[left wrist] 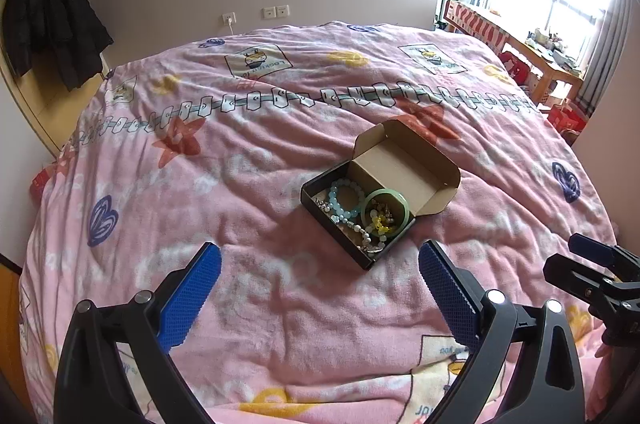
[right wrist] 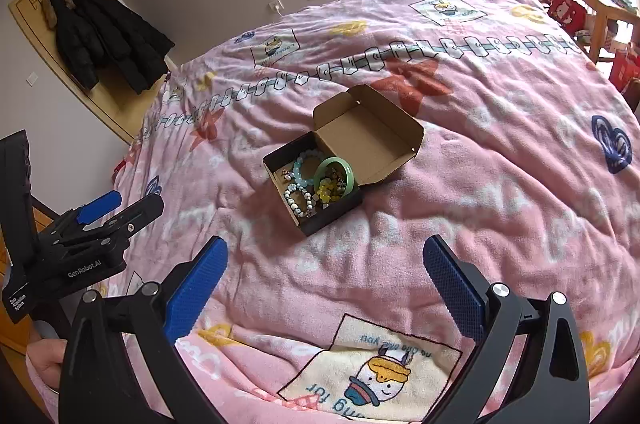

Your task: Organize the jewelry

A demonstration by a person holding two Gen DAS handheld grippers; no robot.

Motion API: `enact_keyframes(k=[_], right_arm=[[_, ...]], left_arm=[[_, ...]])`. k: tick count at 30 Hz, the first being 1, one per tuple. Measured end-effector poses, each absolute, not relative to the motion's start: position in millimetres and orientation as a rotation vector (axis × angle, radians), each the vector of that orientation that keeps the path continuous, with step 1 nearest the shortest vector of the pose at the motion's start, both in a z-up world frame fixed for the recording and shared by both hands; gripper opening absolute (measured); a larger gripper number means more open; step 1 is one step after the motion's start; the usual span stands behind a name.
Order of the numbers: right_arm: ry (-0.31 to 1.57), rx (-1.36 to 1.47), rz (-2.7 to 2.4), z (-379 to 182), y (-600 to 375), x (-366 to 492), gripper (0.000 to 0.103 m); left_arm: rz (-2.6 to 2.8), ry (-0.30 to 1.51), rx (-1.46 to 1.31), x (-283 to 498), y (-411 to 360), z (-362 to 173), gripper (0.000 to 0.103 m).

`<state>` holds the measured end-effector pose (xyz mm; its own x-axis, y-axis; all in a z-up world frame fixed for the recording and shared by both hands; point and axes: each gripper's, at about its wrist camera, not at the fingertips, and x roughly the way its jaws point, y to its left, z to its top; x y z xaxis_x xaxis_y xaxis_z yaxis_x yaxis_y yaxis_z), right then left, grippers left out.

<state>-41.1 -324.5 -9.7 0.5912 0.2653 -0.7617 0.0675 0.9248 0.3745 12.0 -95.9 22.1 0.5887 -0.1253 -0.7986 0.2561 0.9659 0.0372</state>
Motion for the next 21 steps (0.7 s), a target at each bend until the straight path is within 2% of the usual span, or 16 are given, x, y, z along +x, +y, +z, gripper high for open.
enact_keyframes(k=[21], right_arm=[[0.925, 0.394, 0.111, 0, -328, -48, 0.096]], left_arm=[[-0.279, 0.910, 0.163, 2, -108, 28, 0.097]])
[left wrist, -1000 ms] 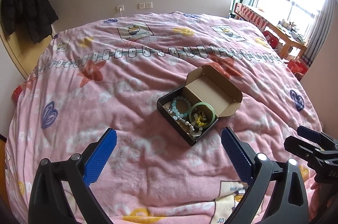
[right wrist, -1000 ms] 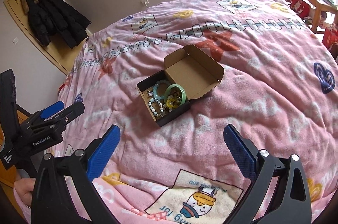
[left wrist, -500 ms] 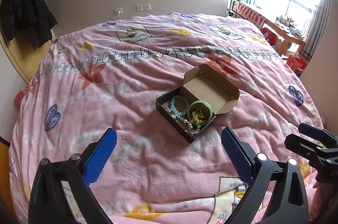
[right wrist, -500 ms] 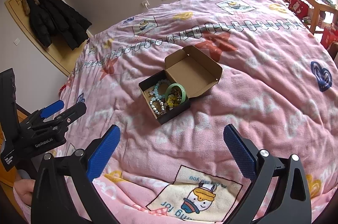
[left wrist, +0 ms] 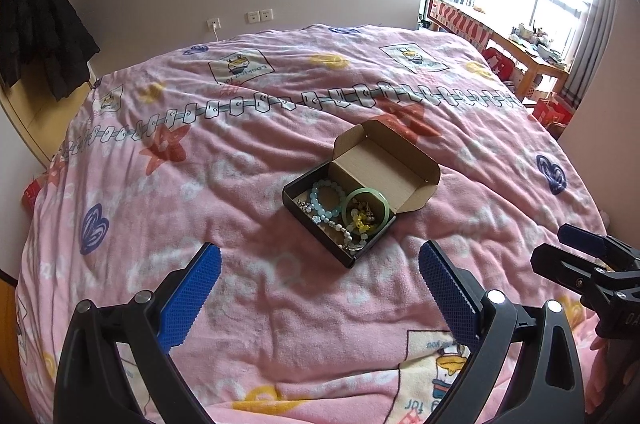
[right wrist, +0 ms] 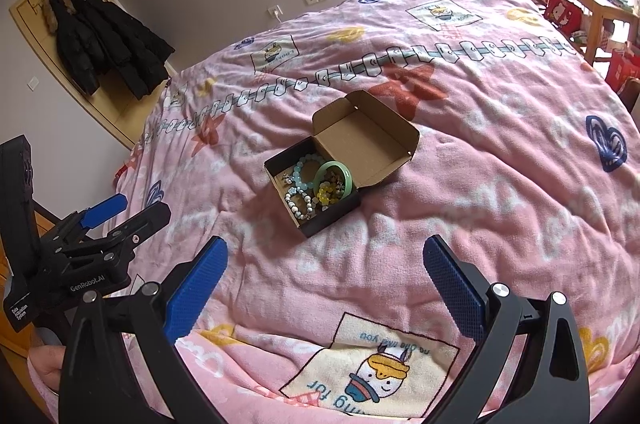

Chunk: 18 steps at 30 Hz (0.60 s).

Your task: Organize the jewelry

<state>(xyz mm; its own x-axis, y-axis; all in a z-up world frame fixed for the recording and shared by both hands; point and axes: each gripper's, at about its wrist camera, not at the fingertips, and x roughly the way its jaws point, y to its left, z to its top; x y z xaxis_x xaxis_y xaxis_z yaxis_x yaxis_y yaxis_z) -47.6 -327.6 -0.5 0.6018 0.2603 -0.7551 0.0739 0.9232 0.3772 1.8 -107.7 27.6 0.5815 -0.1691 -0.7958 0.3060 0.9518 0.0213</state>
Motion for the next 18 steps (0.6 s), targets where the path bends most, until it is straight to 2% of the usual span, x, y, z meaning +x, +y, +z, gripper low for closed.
enact_keyframes(k=[18], right_arm=[[0.929, 0.406, 0.106, 2.7, -329.4, -49.8, 0.096]], left_arm=[[-0.298, 0.912, 0.156, 0.4, -110.2, 29.2, 0.097]])
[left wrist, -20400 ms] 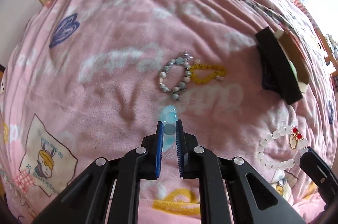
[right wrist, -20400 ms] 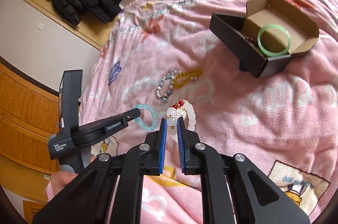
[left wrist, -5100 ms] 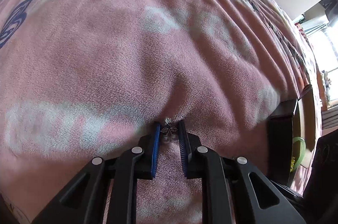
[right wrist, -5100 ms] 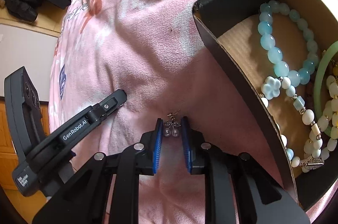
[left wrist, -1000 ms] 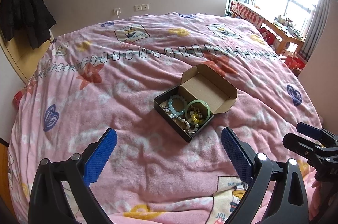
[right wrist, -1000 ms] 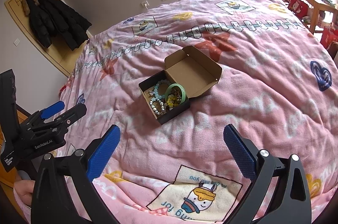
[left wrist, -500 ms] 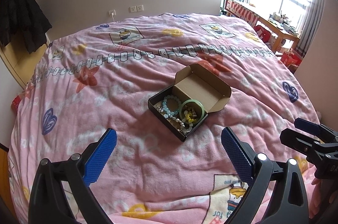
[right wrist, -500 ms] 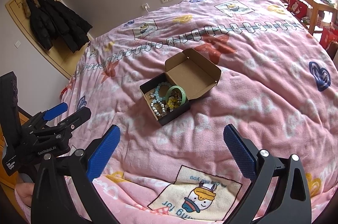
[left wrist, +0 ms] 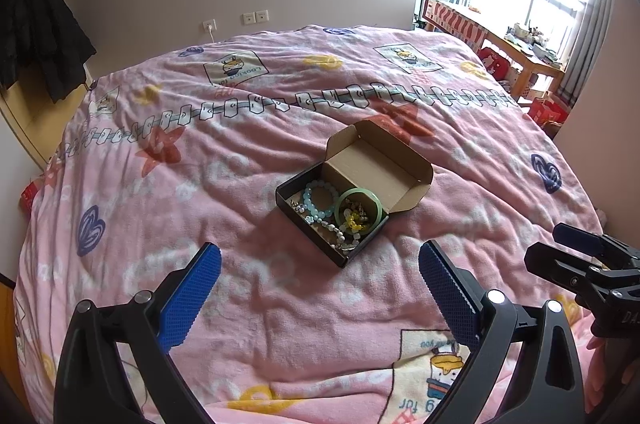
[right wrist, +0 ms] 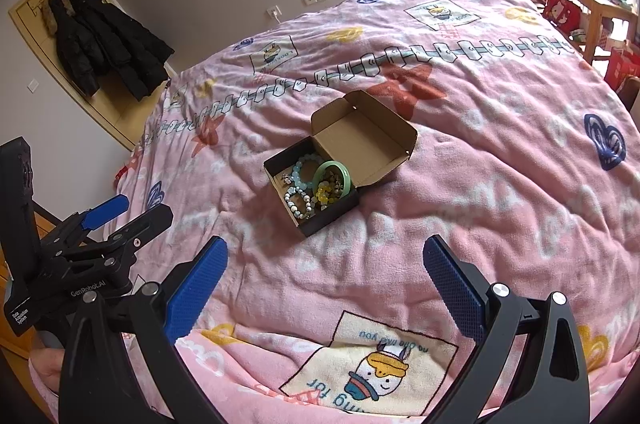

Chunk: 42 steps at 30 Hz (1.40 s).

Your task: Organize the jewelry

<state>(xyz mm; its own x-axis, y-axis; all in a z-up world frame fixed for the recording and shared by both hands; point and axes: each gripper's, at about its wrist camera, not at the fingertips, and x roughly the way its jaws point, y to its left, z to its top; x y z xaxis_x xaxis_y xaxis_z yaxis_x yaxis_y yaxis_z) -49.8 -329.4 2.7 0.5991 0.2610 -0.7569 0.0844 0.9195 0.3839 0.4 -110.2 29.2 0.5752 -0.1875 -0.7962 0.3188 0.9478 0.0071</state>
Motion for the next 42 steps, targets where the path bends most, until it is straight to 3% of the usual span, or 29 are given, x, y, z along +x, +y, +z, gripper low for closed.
enact_keyframes(k=[42], right_arm=[[0.933, 0.407, 0.109, 1.1, -328.4, -52.6, 0.096]], left_arm=[[-0.300, 0.928, 0.116, -0.9, -102.5, 31.2, 0.097]])
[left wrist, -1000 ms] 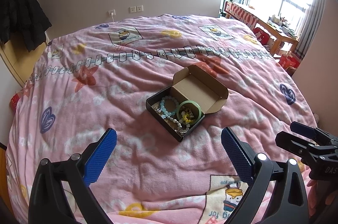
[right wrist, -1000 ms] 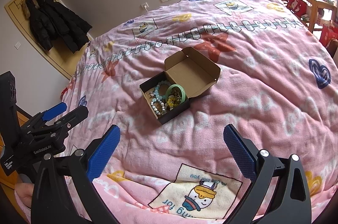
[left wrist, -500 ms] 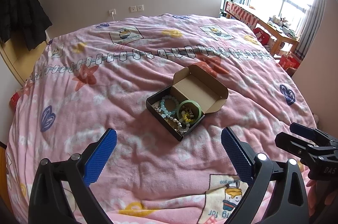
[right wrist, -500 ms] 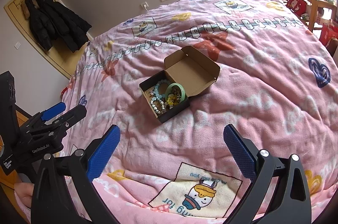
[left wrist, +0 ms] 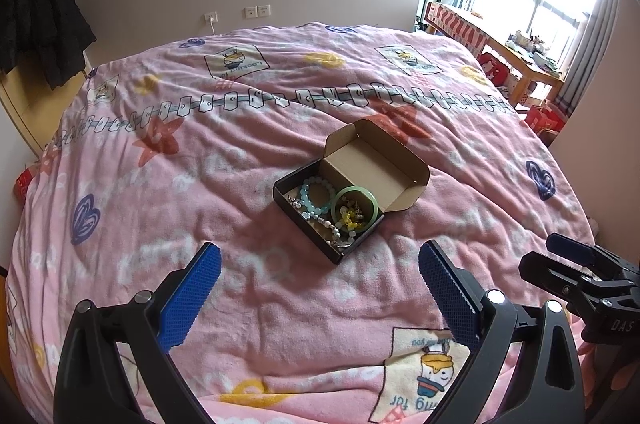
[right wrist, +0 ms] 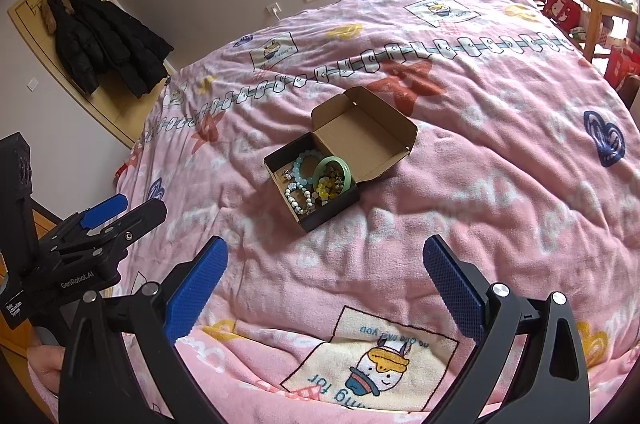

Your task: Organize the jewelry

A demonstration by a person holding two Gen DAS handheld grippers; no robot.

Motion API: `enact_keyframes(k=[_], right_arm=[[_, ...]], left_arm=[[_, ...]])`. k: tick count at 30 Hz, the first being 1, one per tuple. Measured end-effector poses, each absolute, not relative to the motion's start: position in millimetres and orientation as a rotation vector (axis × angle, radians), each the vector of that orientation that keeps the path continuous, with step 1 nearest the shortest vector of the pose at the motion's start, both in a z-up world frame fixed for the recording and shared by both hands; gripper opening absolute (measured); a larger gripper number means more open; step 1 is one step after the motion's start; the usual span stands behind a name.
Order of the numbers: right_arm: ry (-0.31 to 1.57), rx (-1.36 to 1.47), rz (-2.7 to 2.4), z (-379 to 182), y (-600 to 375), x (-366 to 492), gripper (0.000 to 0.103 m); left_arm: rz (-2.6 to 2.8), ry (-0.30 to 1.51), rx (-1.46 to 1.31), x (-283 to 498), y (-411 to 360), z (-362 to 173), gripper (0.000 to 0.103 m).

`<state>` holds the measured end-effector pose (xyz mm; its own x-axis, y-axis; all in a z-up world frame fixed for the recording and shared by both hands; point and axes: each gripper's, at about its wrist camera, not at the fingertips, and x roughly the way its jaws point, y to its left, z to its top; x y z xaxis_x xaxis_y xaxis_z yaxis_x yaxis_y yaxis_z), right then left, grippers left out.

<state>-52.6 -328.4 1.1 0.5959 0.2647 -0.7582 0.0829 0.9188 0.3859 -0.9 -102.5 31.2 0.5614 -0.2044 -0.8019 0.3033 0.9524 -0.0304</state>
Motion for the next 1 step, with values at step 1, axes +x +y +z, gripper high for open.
enact_keyframes(k=[1], right_arm=[[0.933, 0.406, 0.108, 0.5, -328.9, -52.4, 0.096]], left_arm=[[-0.295, 0.927, 0.120, -1.2, -102.5, 31.1, 0.097]])
